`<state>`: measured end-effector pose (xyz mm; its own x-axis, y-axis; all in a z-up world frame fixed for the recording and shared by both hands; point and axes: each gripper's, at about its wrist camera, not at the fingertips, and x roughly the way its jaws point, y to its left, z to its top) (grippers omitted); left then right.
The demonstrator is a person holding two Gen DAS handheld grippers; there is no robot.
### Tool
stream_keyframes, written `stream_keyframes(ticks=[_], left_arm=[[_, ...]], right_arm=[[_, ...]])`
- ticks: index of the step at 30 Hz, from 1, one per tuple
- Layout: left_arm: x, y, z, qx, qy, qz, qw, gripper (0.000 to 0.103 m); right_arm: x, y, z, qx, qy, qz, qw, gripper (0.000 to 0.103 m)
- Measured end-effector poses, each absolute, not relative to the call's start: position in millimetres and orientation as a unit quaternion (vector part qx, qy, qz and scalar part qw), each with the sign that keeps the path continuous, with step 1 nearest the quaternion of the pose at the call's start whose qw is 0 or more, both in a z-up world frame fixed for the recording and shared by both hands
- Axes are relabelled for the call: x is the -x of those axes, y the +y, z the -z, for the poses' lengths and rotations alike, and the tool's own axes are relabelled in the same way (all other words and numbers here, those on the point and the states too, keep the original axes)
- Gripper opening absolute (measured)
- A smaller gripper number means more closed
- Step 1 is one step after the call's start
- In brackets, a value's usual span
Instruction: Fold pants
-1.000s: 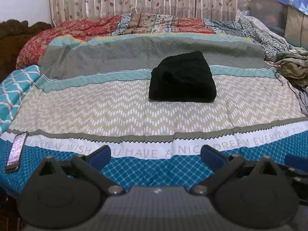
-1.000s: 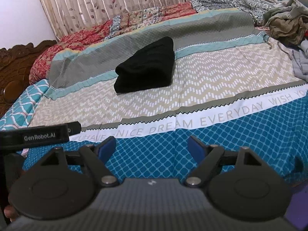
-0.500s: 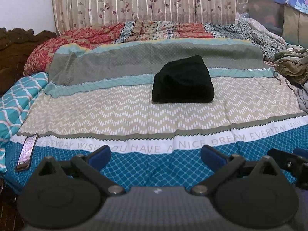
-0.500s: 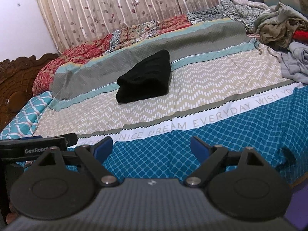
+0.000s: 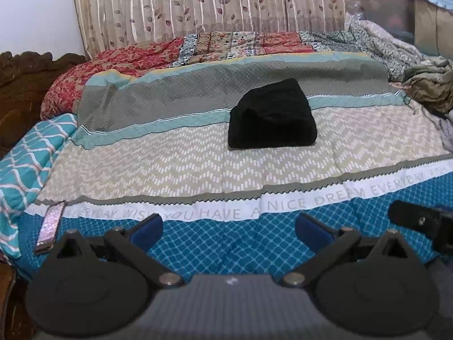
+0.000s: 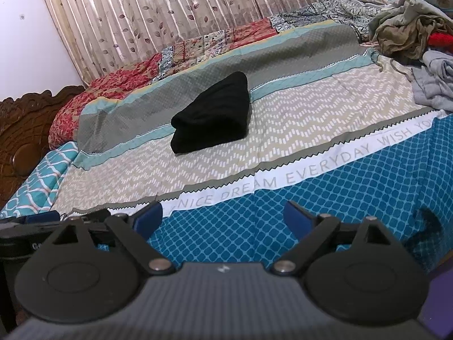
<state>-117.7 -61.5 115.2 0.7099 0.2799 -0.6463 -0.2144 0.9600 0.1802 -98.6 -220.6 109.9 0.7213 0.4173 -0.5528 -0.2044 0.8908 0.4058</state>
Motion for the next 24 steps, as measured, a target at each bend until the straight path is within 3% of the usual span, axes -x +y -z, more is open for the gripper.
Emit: stream_keyframes(ticks=[24], left_arm=[[129.5,-54.7,-133.1,-0.045,0.343,-0.160,0.925,0.103]], right_arm=[[121.0,-225.3,-141.3,-0.126,0.234,-0.150,0.952,0.098]])
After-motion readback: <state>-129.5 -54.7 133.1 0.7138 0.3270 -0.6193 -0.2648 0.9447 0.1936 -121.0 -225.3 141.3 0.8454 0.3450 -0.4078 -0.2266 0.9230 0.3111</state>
